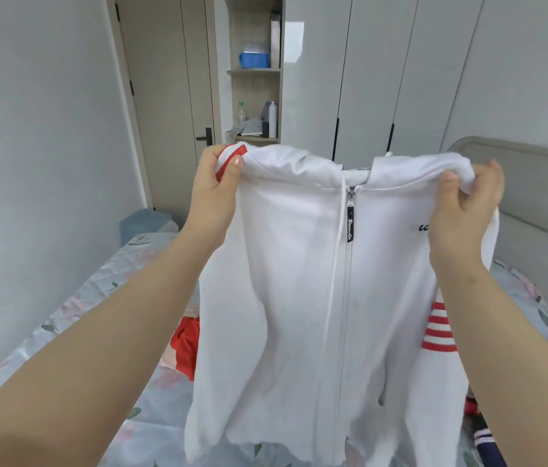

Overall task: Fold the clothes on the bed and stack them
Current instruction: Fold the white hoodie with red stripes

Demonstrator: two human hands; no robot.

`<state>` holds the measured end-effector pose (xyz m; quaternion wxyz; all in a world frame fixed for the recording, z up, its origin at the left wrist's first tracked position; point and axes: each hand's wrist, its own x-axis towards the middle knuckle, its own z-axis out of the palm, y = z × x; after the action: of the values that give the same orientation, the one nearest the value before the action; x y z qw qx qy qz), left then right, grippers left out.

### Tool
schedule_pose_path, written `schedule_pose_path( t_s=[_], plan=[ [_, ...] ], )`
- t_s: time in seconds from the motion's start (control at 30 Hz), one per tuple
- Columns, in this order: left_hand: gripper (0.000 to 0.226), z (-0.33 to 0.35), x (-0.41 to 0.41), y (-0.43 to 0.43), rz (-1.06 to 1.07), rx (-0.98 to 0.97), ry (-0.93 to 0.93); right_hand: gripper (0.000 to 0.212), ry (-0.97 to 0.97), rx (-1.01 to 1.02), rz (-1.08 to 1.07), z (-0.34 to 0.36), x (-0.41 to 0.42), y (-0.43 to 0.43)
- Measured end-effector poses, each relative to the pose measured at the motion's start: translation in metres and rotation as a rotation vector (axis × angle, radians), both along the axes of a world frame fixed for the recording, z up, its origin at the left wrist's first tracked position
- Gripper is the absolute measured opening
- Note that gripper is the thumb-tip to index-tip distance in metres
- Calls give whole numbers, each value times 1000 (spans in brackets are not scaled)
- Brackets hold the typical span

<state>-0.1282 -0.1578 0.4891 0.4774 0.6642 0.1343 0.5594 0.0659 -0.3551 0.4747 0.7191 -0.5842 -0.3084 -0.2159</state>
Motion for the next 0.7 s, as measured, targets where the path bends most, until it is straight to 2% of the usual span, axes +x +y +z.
schedule_pose_path(
  t_s=[0.07, 0.2, 0.3, 0.47, 0.6, 0.7],
  plan=[
    [8, -2, 11, 4, 11, 0, 13, 19, -11, -6, 9, -1, 7, 4],
    [9, -19, 47, 23, 17, -28, 55, 6, 21, -79, -9, -19, 45, 20],
    [5, -51, 85, 41, 41, -115, 144, 6, 74, -187, -45, -50, 81, 39],
    [7, -141, 150, 74, 65, -306, 326, 18, 221, -527, -66, -151, 148, 74],
    [10, -230, 195, 93, 99, -433, 488, 18, 365, -716, 3, -239, 185, 93],
    [11, -297, 214, 96, 108, -486, 639, 44, 506, -849, 64, -299, 198, 96]
  ],
)
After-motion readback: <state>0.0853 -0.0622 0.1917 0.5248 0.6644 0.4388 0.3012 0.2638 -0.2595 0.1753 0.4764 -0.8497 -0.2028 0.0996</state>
